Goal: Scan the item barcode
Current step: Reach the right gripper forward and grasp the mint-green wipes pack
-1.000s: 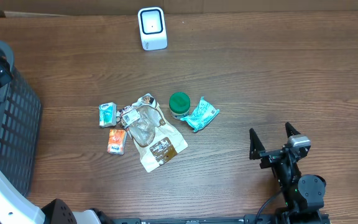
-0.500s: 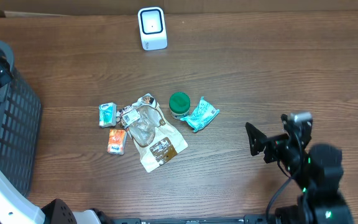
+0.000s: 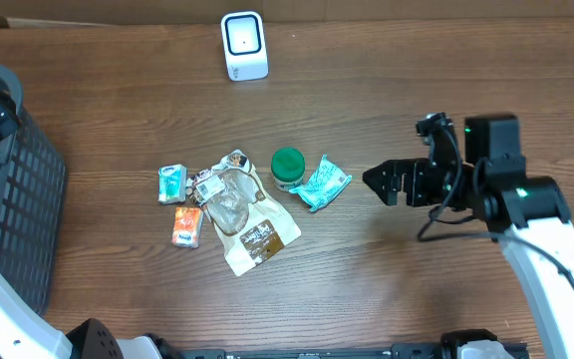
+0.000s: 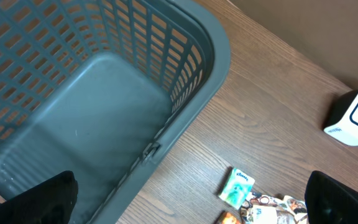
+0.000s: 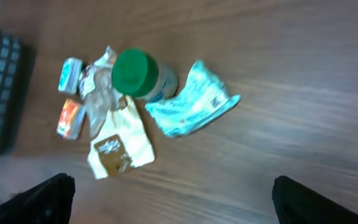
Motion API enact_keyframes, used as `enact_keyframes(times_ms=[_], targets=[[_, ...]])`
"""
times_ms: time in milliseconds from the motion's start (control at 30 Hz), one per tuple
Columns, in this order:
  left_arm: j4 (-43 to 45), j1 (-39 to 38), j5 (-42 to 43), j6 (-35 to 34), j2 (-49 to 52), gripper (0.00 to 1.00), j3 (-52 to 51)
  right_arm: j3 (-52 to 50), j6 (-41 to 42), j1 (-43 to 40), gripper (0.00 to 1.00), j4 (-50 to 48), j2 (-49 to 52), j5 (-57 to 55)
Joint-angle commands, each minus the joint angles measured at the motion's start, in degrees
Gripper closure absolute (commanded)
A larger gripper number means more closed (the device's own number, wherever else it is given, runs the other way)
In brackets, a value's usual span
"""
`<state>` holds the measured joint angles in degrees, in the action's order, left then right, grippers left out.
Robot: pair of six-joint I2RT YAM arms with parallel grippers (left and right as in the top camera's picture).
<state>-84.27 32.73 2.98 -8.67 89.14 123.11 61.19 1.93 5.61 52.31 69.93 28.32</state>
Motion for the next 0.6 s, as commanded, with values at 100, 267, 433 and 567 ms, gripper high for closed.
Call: enact_keyframes(times_ms=[100,267,433,567], targets=[[0.1,0.2,0.0,-0.6,-0.4,0.00,0.7,1.5,0.3,-0.2,0.19,-0.8,6.7,9.4],[0.1,0.2,0.0,-0.6,-0.4,0.01,0.7,1.4,7.8,0.2,0.59,-2.9,11.3,9.3],[0.1,0.2,0.0,-0.6,-0.4,0.00,0.7,1.4,17.2,3.7,0.74,-7.6,16.5,6.1],[0.1,0.2,0.0,-0.6,-0.4,0.00,0.7,1.4,25.8,9.1,0.83,-12.7,20.2,0.5]])
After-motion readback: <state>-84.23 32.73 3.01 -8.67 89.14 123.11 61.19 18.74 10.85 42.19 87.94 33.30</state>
